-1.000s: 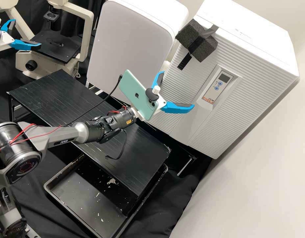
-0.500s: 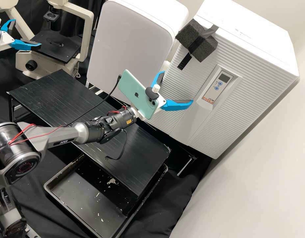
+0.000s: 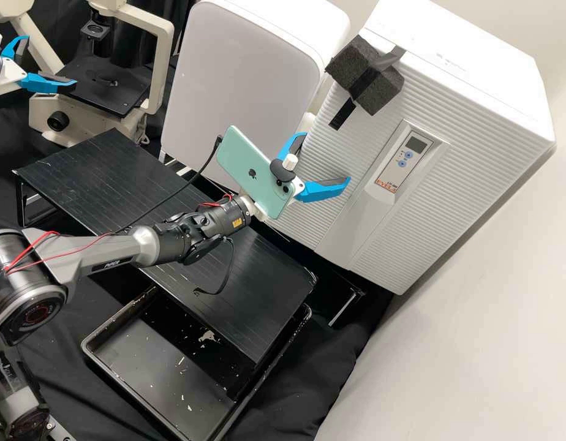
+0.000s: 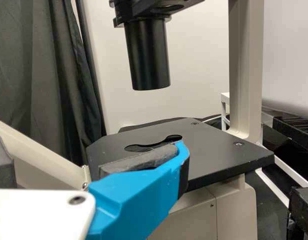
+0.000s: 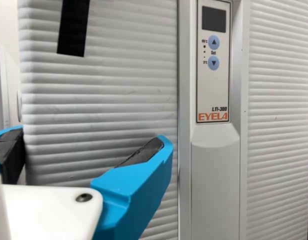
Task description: Open the incubator door
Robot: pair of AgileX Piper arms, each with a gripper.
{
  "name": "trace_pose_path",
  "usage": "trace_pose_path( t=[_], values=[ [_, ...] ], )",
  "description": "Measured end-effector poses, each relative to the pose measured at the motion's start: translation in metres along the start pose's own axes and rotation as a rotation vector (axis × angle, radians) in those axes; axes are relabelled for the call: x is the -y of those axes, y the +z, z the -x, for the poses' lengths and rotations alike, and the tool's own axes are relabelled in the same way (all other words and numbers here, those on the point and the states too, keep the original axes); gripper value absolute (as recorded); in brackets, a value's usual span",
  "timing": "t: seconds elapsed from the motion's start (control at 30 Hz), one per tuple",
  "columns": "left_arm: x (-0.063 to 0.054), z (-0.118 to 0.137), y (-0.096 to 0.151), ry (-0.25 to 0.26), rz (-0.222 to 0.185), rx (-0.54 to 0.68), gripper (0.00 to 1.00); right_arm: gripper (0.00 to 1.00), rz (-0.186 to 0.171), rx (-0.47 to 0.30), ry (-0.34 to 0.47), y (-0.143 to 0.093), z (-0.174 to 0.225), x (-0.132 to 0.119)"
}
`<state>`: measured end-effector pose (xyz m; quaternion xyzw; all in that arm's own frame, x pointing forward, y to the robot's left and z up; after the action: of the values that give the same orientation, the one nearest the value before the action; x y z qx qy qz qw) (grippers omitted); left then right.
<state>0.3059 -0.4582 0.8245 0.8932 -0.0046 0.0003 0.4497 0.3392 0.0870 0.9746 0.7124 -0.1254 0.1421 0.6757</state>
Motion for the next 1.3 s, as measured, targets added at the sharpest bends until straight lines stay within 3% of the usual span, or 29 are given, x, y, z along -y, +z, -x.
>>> trace_pose_path(
  t=[0.27,1.3],
  values=[
    [0.0000,0.0000,0.0000,0.000,0.000,0.000,1.00,0.00,-0.033,0.031,-0.007,-0.0054,0.0006,0.0032],
    [0.0000,0.0000,0.0000,0.000,0.000,0.000,1.00,0.00,-0.009,0.048,-0.010,-0.0093,0.0079,0.0015]
  ],
)
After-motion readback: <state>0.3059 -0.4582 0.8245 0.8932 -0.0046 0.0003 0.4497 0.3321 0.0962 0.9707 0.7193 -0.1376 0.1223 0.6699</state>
